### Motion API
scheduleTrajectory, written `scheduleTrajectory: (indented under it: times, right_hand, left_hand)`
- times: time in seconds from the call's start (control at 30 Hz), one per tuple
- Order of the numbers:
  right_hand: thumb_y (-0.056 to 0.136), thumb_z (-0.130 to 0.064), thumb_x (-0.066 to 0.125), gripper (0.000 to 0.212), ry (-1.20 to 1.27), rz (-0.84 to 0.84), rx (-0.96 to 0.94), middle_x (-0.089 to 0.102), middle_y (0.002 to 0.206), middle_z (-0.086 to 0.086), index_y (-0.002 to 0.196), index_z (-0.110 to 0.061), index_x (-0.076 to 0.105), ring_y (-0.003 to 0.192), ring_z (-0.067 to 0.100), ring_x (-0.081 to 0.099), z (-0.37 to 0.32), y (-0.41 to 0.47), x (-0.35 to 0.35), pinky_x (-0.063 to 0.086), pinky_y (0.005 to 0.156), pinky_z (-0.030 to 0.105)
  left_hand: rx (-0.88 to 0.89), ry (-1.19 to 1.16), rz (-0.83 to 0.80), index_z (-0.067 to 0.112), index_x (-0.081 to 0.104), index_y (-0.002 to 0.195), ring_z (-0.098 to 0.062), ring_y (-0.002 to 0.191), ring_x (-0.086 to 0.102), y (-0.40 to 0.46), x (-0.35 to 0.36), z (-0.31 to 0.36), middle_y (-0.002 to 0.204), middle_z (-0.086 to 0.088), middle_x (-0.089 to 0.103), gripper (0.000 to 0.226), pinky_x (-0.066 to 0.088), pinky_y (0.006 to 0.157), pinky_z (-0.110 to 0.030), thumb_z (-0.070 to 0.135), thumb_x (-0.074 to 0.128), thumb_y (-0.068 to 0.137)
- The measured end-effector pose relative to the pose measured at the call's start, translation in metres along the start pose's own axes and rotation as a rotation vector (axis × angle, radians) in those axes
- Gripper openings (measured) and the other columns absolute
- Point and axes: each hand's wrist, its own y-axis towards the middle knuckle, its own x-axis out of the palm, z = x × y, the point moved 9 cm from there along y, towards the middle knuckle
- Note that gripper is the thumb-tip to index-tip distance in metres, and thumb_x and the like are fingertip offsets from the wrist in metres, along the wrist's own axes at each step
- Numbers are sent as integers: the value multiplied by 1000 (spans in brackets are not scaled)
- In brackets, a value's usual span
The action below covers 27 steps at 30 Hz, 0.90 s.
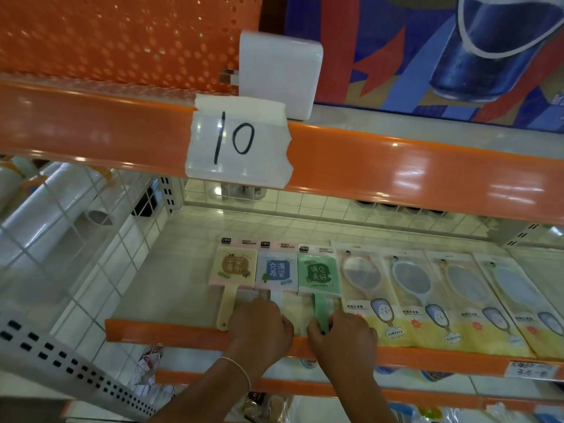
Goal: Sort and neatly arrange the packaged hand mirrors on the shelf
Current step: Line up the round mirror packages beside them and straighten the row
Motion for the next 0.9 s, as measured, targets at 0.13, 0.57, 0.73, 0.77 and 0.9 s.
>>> scheduleTrajectory:
  times: [0.13, 0.57, 0.73, 0.77, 0.9]
  right_hand:
    - [77, -57, 48, 37, 8, 0, -5, 52, 64, -7, 68, -22, 58, 74, 17, 55, 3, -2, 0, 39, 71, 33]
    - [91, -58, 25, 56, 10, -64, -310, 18, 159, 11, 144, -42, 30, 144, 43, 11, -71, 32, -5, 13, 114, 57]
    - [93, -64, 10, 56, -46, -234, -305, -9, 162, 0, 147, -52, 2, 145, 39, -16, -83, 34, 27, -12, 116, 56]
    - [88, -68, 2, 61, -61, -237, -303, -6, 162, 1, 147, -52, 2, 145, 39, -15, -82, 32, 31, -11, 116, 56]
    - [75, -69, -15, 76, -70, -214, -304, -5, 162, 0, 147, -50, 0, 146, 37, -16, -82, 31, 36, -13, 116, 53]
  left_hand:
    - [23, 34, 22, 19, 63, 98, -20, 86, 64, -1, -2, 1, 97, -1, 63, 44, 43, 64, -27, 51, 33, 94]
    - [158, -252, 265, 22, 49, 137, -27, 144, 23, 71, -24, -88, 152, -2, 35, 59, 21, 117, -48, 52, 30, 89]
    - [190, -353, 171, 26, 38, 144, -22, 148, -3, 78, -4, -92, 160, -1, 16, 71, 4, 121, -41, 64, 22, 86]
    - [194, -366, 173, 25, 41, 143, -24, 148, -1, 78, -3, -93, 159, -2, 18, 77, 5, 120, -40, 65, 17, 82]
    - [184, -406, 187, 23, 45, 141, -28, 147, 4, 79, 1, -95, 157, -4, 23, 64, 11, 120, -45, 59, 31, 90]
